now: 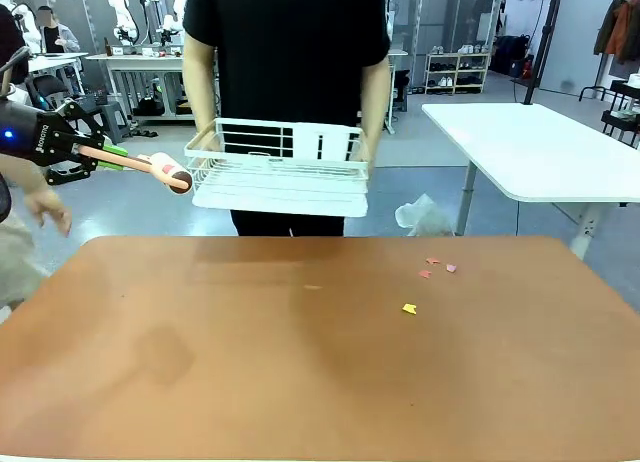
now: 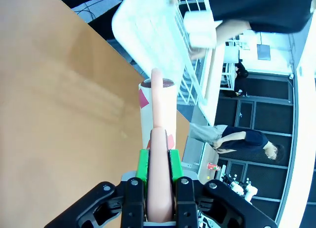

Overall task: Clean the table.
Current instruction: Clean the table with the Lint Roller when the human lifts the Dish drying rack.

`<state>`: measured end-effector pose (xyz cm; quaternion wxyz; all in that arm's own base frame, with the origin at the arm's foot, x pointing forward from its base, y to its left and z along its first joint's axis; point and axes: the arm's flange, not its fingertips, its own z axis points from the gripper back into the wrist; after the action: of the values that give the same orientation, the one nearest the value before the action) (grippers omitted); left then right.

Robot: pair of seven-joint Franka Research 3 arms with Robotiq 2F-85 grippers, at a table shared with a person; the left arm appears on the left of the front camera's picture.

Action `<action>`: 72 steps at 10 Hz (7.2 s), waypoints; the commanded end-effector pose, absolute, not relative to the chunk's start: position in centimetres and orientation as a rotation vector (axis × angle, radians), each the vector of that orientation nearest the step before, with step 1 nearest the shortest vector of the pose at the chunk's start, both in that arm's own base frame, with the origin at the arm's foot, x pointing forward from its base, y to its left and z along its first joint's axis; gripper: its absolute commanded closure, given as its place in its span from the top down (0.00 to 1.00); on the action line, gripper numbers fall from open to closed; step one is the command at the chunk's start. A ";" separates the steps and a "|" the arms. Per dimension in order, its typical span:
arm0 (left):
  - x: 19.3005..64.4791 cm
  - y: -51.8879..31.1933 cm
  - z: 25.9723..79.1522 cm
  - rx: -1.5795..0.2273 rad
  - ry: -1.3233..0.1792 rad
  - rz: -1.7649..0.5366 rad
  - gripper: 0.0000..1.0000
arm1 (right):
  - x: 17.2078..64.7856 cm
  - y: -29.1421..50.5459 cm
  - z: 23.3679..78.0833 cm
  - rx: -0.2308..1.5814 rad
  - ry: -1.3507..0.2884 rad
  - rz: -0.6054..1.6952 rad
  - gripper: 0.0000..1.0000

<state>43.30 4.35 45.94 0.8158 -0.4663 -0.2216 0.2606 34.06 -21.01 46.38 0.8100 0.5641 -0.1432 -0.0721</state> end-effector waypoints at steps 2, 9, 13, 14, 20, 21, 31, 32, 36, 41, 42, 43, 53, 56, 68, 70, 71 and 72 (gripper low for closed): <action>43.3 4.3 46.0 -0.994 -0.476 0.556 0.00 | 33.7 -20.9 46.6 1.214 -0.323 -0.136 1.00; 43.3 4.3 46.0 -0.994 -0.476 0.556 0.00 | 33.7 -20.9 46.6 1.214 -0.323 -0.136 1.00; 48.4 -2.7 48.3 -0.887 -0.218 0.226 0.21 | 33.7 -20.9 46.6 1.214 -0.323 -0.136 1.00; 51.1 -6.2 47.7 -0.809 -0.103 0.096 0.21 | 33.7 -20.9 46.6 1.214 -0.323 -0.136 1.00; 57.1 -19.7 41.3 -0.750 0.013 -0.091 0.21 | 33.7 -20.9 46.6 1.214 -0.323 -0.136 1.00; 56.6 -19.5 41.5 -0.757 -0.001 -0.086 0.21 | 33.7 -20.9 46.6 1.214 -0.323 -0.136 1.00; 60.1 -28.1 38.0 -0.746 -0.020 -0.104 0.21 | 33.7 -20.9 46.6 1.214 -0.323 -0.136 1.00; 60.4 -29.9 37.2 -0.716 -0.020 -0.093 0.21 | 33.7 -20.9 46.6 1.214 -0.323 -0.136 1.00; 58.7 -34.5 35.2 -0.634 -0.023 -0.019 0.21 | 33.7 -20.9 46.6 1.214 -0.323 -0.136 1.00; 58.4 -35.2 33.2 -0.664 0.061 -0.040 0.21 | 33.7 -20.9 46.6 1.214 -0.323 -0.136 1.00; 58.4 -35.4 33.0 -0.661 0.066 -0.043 0.21 | 33.7 -20.9 46.6 1.214 -0.323 -0.136 1.00; 58.5 -35.7 32.2 -0.655 0.081 -0.039 0.21 | 33.7 -20.9 46.6 1.214 -0.323 -0.136 1.00; 54.7 -50.7 25.1 -0.669 0.120 -0.067 0.21 | 33.7 -20.9 46.6 1.214 -0.323 -0.136 1.00; 54.1 -57.2 25.1 -0.675 0.075 -0.079 0.21 | 33.7 -20.9 46.6 1.214 -0.323 -0.136 1.00; 55.1 -44.1 43.5 -0.766 0.060 -0.134 0.21 | 33.7 -20.9 46.6 1.214 -0.323 -0.136 1.00; 55.6 -37.0 43.3 -0.687 0.029 -0.176 0.21 | 33.7 -20.9 46.6 1.214 -0.323 -0.136 1.00; 56.1 -34.1 43.0 -0.644 -0.015 -0.127 0.21 | 33.7 -20.9 46.6 1.214 -0.323 -0.136 1.00; 56.6 -32.4 43.0 -0.628 -0.054 -0.086 0.21 | 33.7 -20.9 46.6 1.214 -0.323 -0.136 1.00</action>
<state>58.63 -33.21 42.92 0.9472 -0.3168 -0.0048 -0.0490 34.00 -21.02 46.41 0.8102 0.5639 -0.1428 -0.0723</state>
